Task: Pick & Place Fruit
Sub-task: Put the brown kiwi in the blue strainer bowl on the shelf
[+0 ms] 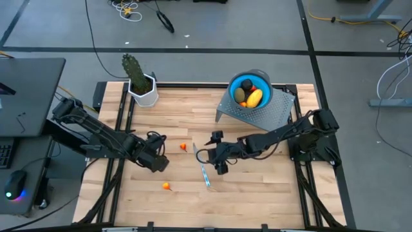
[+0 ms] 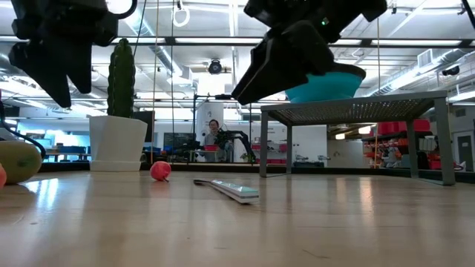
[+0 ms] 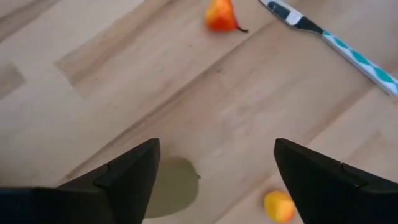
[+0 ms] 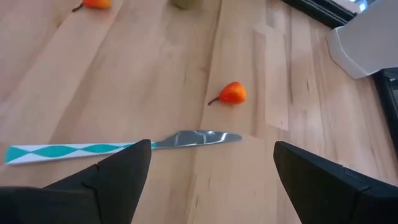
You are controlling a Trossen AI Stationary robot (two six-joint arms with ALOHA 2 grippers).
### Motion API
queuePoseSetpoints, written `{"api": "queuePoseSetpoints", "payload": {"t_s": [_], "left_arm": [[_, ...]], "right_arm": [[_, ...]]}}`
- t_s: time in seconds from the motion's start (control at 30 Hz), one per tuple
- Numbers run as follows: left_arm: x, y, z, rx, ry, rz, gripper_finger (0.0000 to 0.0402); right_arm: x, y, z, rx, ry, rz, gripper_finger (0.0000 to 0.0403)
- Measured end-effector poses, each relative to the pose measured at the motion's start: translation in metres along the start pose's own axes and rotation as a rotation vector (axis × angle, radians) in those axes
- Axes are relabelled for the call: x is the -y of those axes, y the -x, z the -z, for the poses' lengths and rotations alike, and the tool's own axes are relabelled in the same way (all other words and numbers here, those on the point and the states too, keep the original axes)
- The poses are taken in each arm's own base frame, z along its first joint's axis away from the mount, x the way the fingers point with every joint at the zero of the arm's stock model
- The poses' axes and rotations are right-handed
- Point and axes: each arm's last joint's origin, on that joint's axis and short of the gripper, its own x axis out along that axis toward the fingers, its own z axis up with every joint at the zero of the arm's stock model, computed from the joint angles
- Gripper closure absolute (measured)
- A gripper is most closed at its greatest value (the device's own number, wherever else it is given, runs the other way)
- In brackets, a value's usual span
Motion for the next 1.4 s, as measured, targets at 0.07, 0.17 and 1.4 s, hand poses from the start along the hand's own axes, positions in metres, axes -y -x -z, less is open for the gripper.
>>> {"api": "queuePoseSetpoints", "payload": {"t_s": [0.07,0.17,1.4], "left_arm": [[-0.002,0.0,0.0,0.002,-0.007,-0.025,0.0048],[-0.005,0.0,0.0,0.02,-0.016,-0.054,0.0011],[-0.016,-0.025,0.023,-0.164,-0.291,-0.05,0.0021]], "right_arm": [[0.004,-0.001,0.001,0.001,-0.024,-0.024,0.0052],[0.006,-0.003,0.003,-0.001,-0.053,-0.064,0.0052],[0.002,-0.008,0.017,0.001,-0.067,-0.068,0.0052]]}}
